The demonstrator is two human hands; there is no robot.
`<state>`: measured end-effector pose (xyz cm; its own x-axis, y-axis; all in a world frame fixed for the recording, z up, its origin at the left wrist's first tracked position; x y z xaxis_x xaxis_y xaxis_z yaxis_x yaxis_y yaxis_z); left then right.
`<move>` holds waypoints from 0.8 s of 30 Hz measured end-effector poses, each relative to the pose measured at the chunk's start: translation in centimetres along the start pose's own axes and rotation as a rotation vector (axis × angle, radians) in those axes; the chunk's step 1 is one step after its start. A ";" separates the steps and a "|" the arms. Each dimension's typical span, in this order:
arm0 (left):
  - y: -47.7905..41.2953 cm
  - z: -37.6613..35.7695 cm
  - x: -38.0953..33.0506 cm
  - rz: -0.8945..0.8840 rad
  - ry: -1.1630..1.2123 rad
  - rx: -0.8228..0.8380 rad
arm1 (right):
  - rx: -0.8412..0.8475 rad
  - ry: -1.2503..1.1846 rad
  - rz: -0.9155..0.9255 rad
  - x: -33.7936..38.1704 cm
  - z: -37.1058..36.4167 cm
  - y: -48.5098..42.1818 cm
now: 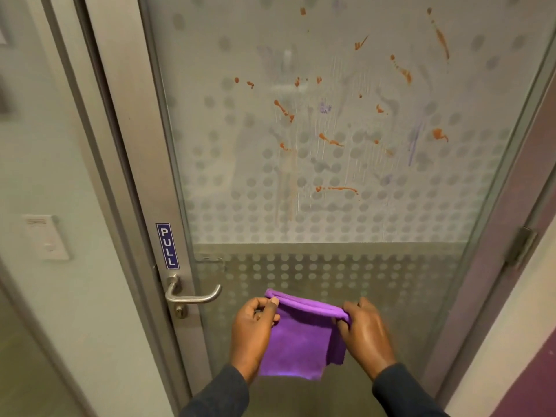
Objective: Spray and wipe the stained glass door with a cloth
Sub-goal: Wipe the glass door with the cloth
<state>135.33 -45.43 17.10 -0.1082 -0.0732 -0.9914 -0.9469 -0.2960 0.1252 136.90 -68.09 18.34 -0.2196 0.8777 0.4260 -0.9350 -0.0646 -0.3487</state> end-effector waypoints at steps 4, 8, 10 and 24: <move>-0.7 0.0 -3.2 -0.130 -0.027 0.078 | -0.158 0.126 -0.018 1.5 2.7 -2.2; -1.4 -1.3 -6.9 -0.290 -0.115 0.157 | -0.289 -0.025 -0.228 1.1 4.8 -4.6; -1.7 -2.4 -8.9 -0.390 -0.163 0.200 | -0.354 -0.180 -0.290 0.7 5.3 -5.6; -4.0 -7.9 -17.3 -0.848 -0.378 0.326 | -0.617 -0.372 0.021 4.3 4.2 -8.5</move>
<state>143.35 -50.54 34.06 0.6099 0.3679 -0.7019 -0.7865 0.1718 -0.5933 142.70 -65.74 26.66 -0.4192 0.6519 0.6319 -0.6258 0.2968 -0.7213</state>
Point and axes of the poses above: each hand's wrist, its own y-axis away from the middle knuckle, its own z-axis out of the back of the hand, x = y × z, the point moved 3 cm from there along -y, towards the middle knuckle, and after that the axes turned 7 degrees about z, right-handed, at the moved point
